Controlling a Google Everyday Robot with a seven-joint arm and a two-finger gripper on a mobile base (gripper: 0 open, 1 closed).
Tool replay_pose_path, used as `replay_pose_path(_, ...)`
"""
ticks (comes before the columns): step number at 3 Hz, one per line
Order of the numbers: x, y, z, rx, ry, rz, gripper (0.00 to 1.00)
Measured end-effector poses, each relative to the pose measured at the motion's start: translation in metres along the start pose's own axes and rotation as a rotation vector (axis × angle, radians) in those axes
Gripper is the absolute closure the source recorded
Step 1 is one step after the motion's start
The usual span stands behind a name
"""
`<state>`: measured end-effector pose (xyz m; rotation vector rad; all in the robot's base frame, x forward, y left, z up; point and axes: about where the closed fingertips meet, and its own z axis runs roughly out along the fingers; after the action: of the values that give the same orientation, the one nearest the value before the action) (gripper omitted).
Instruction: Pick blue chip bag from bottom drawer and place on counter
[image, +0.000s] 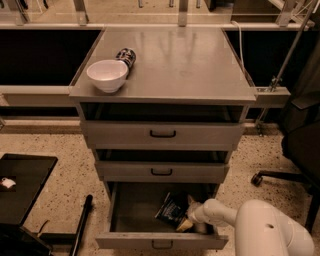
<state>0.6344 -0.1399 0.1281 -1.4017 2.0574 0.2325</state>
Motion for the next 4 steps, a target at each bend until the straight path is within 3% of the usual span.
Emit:
replay_pose_path(1,-0.0009,-0.0183,-0.0018,-0.012,-0.014,0.006,0.00)
replay_pose_path(2,-0.0011,-0.0186,-0.0019,-0.012,-0.014,0.006,0.19)
replay_pose_path(4,-0.0012,-0.0185,-0.0019,-0.012,-0.014,0.006,0.65)
